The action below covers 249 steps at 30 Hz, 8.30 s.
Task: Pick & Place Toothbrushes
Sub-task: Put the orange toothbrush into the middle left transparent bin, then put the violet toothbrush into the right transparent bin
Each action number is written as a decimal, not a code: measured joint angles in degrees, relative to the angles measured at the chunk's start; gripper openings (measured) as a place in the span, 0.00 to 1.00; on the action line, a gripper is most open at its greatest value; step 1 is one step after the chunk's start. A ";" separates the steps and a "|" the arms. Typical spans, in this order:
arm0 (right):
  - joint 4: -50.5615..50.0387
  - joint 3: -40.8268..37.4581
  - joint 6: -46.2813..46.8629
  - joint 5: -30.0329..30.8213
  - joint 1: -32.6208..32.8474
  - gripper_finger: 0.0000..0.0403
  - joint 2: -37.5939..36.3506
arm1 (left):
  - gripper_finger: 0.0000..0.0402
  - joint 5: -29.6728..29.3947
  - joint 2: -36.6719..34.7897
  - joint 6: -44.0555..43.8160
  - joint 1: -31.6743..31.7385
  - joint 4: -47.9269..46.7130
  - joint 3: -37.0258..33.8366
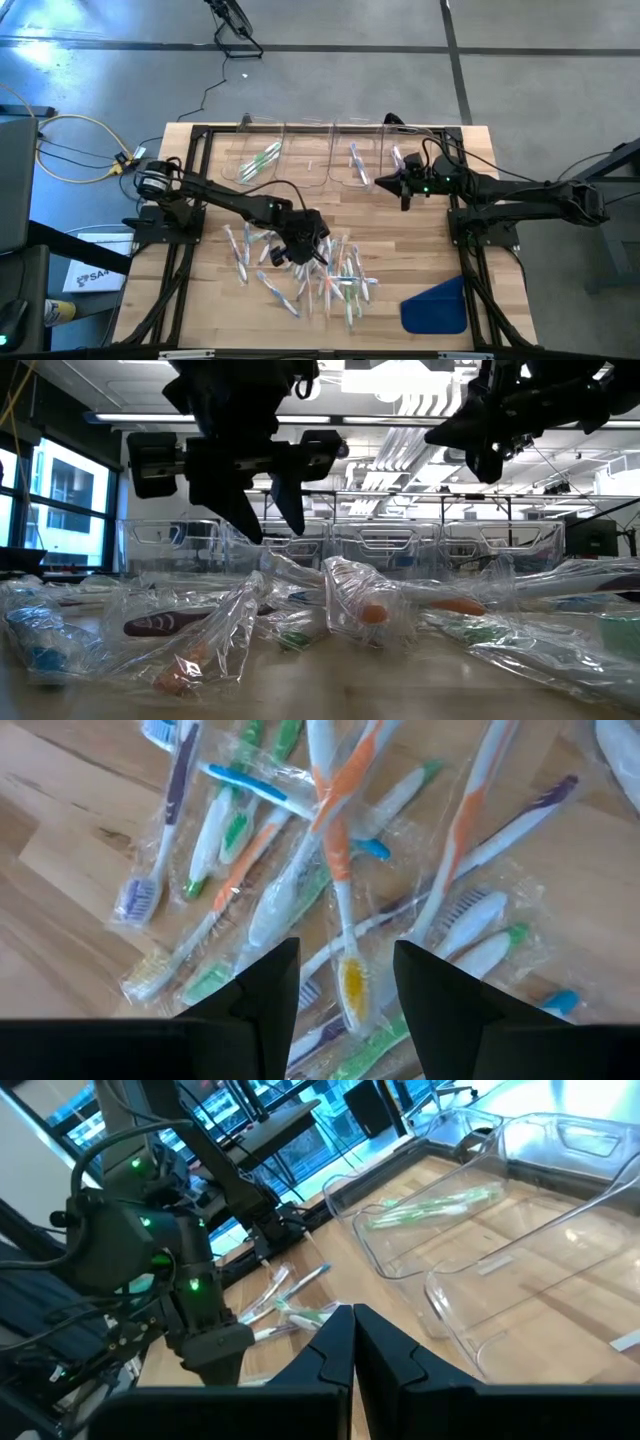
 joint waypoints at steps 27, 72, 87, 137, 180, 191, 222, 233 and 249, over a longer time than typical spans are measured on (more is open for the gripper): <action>-1.19 0.01 -0.11 -0.24 0.00 0.00 0.00 | 0.40 1.32 5.02 -4.20 0.02 1.79 -0.02; -1.32 0.01 -0.04 -0.24 0.00 0.01 0.00 | 0.00 -0.66 5.04 -1.88 0.02 -6.42 6.09; -1.38 0.01 -0.06 -0.26 0.00 0.01 0.00 | 0.00 -18.08 5.04 4.20 0.02 -30.87 22.88; -4.33 0.01 -2.64 -3.41 0.01 0.01 0.00 | 0.00 -17.62 1.99 -23.44 42.64 -23.73 27.03; -4.31 0.01 -4.33 -1.77 0.00 0.01 0.00 | 0.00 -34.97 -8.31 -50.56 35.50 -8.69 2.38; -4.31 0.01 -4.33 -1.77 0.02 0.01 0.00 | 0.00 -34.94 -7.96 -55.56 36.00 -8.53 2.38; -5.62 -0.01 -4.07 -1.76 0.02 0.01 -0.02 | 0.04 -28.89 -2.47 -58.71 35.95 -7.99 2.45; -5.60 -0.01 -4.07 -1.77 0.00 0.01 -0.02 | 0.25 -28.69 -2.50 -52.29 35.98 -8.77 3.13; -5.51 -0.01 -4.09 -1.75 0.01 0.01 -0.02 | 0.27 -28.80 -4.29 -38.30 35.89 -16.14 10.32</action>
